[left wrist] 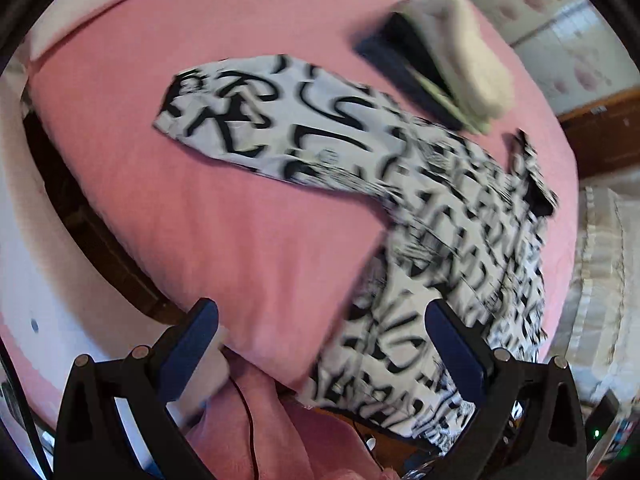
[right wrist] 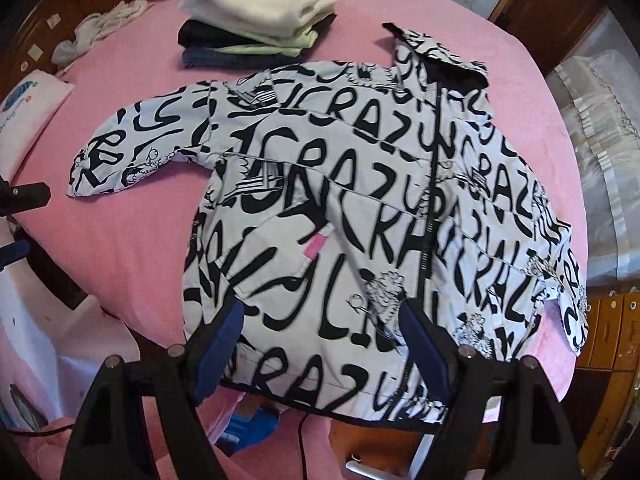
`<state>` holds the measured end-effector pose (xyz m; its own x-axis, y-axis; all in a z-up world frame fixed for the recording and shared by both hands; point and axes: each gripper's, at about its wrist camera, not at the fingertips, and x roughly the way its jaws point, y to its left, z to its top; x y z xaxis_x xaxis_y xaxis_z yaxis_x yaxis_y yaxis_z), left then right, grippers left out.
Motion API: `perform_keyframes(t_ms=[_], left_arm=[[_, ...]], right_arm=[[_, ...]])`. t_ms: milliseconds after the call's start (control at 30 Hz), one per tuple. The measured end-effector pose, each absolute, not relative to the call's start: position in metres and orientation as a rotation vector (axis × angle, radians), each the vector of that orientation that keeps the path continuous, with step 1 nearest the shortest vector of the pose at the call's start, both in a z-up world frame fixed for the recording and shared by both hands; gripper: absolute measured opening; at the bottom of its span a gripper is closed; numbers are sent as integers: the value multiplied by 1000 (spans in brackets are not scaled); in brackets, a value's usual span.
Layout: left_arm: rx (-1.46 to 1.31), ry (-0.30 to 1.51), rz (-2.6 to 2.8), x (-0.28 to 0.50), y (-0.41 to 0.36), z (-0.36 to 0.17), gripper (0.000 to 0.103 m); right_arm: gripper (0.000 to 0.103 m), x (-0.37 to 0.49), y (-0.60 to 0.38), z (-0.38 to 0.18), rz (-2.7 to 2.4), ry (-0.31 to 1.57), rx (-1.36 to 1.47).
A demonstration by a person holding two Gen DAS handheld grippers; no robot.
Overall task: Fold large clothes
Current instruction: 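Move the left gripper to the sleeve cuff nearest it and grasp, then lift the sleeve cuff with the left gripper toward the jacket body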
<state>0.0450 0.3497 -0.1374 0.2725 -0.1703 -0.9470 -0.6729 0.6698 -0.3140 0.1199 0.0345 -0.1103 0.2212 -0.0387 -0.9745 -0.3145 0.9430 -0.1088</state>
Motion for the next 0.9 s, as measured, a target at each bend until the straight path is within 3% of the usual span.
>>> perform_keyframes(t_ms=[533,633,800,900], left_arm=[[-1109,1149,702,60,512,-267,101],[-1133,1139,738,65,523,-286,98],[-1198,1114,791,69,535,-319,82],[-1191,1062,812,73,537,-327,82]], right_arm=[[80,159,152,-187,267,1458,-289],[80,162,160,-199,277,1474,-262],[80,164,160,-218,286,1505,-182],[80,165,157,-227,311,1505,-187]])
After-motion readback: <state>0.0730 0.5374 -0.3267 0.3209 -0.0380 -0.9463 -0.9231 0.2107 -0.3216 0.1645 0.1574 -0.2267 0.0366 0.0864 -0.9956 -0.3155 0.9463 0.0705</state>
